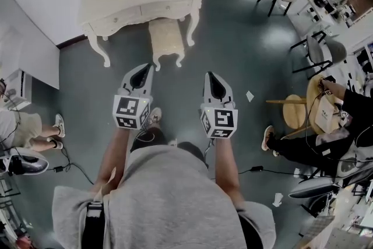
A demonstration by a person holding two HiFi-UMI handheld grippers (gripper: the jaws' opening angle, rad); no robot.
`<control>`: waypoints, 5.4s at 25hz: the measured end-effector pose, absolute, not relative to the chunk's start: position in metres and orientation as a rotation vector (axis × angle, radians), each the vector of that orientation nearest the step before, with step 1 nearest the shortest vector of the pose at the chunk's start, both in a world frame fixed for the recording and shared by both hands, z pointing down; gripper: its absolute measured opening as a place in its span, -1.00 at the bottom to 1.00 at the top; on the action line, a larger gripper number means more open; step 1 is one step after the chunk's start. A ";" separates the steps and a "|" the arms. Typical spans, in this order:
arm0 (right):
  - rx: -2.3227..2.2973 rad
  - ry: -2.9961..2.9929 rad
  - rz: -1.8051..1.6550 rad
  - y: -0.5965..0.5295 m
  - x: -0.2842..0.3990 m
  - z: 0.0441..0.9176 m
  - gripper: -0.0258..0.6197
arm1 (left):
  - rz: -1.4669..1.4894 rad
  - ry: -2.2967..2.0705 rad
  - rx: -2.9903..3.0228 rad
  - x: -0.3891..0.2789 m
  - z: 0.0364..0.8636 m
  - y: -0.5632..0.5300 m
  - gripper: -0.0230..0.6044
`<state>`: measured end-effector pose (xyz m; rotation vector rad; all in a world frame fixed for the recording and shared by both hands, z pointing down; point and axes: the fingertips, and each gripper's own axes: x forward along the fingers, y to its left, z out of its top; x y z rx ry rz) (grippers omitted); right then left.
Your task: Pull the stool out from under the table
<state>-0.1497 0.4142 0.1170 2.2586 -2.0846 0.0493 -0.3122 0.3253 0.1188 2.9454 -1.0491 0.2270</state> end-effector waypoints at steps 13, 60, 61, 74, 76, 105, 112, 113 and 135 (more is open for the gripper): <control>2.281 -2.004 0.098 0.290 -0.102 0.137 -0.88 | 0.257 -0.949 2.944 -0.253 0.139 0.188 -0.93; 1.914 -2.085 0.620 -0.108 -0.004 0.384 -0.88 | 0.535 -1.103 2.479 -0.181 0.394 -0.144 -0.93; 1.903 -2.083 0.638 -0.108 -0.005 0.398 -0.88 | 0.538 -1.107 2.465 -0.181 0.407 -0.144 -0.93; 1.777 -2.074 0.721 -0.130 0.001 0.552 -0.88 | 0.604 -1.134 2.371 -0.185 0.551 -0.156 -0.93; 1.767 -2.075 0.727 -0.132 0.004 0.574 -0.88 | 0.615 -1.137 2.355 -0.186 0.572 -0.156 -0.93; 1.578 -2.109 1.297 -0.174 0.016 0.760 0.23 | 0.492 -1.057 2.042 -0.183 0.759 -0.199 0.04; 1.503 -2.107 1.391 -0.177 0.012 0.782 0.26 | 0.494 -1.019 1.987 -0.183 0.786 -0.203 0.05; 1.493 -2.106 1.389 -0.178 0.011 0.784 0.26 | 0.494 -1.005 1.988 -0.182 0.788 -0.204 0.05; 1.497 -2.156 1.368 -0.181 0.007 0.790 0.26 | 0.380 -0.985 1.940 -0.184 0.796 -0.205 0.19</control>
